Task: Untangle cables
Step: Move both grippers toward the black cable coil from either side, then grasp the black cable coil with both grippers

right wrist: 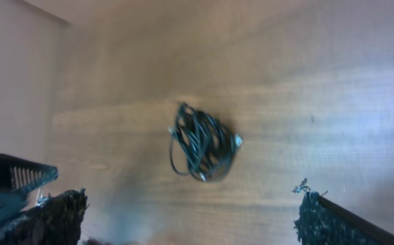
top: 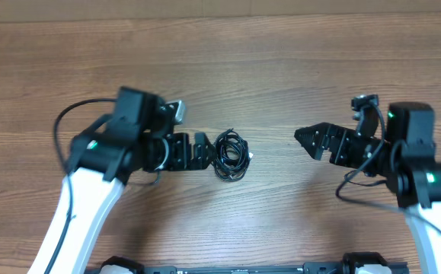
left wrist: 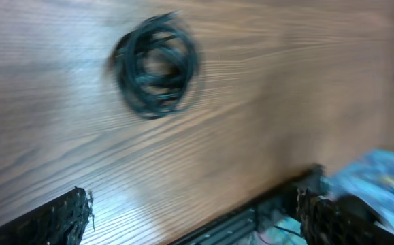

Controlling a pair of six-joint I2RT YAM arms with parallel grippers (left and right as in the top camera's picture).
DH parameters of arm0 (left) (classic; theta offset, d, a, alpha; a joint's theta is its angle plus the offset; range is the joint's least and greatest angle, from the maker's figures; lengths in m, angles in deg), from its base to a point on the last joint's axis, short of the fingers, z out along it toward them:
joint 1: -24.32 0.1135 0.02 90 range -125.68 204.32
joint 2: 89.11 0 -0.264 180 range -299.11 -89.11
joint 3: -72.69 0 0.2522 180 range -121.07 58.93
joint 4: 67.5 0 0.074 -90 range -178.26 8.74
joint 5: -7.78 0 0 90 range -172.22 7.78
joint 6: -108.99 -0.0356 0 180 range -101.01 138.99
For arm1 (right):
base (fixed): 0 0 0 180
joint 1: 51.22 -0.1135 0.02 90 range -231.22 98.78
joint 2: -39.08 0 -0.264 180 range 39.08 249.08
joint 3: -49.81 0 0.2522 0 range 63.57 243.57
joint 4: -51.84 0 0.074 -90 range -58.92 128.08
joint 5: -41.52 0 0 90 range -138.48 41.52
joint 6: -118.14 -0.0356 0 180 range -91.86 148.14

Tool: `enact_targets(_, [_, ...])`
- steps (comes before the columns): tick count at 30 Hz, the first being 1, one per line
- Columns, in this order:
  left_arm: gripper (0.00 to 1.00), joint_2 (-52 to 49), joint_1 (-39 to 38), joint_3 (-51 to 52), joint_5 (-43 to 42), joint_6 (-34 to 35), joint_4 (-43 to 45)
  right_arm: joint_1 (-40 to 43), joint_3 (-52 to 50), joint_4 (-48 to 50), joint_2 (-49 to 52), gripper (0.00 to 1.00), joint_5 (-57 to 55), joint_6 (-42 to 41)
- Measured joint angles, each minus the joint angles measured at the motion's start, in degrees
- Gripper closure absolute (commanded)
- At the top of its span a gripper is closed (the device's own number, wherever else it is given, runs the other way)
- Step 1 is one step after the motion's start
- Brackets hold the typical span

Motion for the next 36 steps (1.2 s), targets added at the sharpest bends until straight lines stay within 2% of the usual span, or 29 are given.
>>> enact_targets(7, [0.0,-13.64,-0.42,-0.04,5.44,2.93,3.04,0.0,1.99,-7.21,7.87,0.01,0.24,1.92])
enact_targets(10, [0.23,-20.0,-0.39,-0.07,5.09,3.82,5.49,0.0,2.01,-8.5,8.66,0.03,0.28,3.17])
enact_targets(17, [0.28,-30.38,-0.42,-0.09,2.97,4.48,7.56,0.0,2.16,-8.72,8.7,0.05,0.39,4.07])
enact_targets(20, [0.35,-33.73,-0.48,-0.09,2.62,5.29,7.69,0.0,2.16,-8.72,8.7,0.05,0.39,4.24])
enact_targets(21, [0.41,-34.88,-0.63,-0.09,2.51,5.7,7.87,0.0,2.16,-8.74,8.7,0.05,0.39,4.26])
enact_targets(25, [0.43,-37.88,-1.22,-0.09,1.16,6.38,9.22,0.0,2.16,-8.68,8.7,0.05,0.37,4.37])
enact_targets(27, [0.54,-38.6,-1.31,-0.09,0.15,6.38,10.03,0.0,2.16,-8.63,8.7,0.05,0.39,4.37])
enact_targets(28, [0.63,-38.75,-1.31,-0.09,-0.44,6.36,10.51,0.0,2.16,-8.63,8.7,0.05,0.37,4.35])
enact_targets(30, [0.89,-38.88,-1.38,-0.09,-1.29,6.47,11.13,0.0,2.16,-8.66,8.7,0.05,0.39,4.37])
enact_targets(31, [0.96,-38.88,-1.42,-0.09,-1.66,6.69,11.28,0.0,2.16,-8.66,8.7,0.06,0.39,4.37])
enact_targets(36, [0.96,-38.88,-1.42,-0.11,-3.74,6.82,11.69,0.0,2.16,-8.44,8.7,0.1,0.39,4.35])
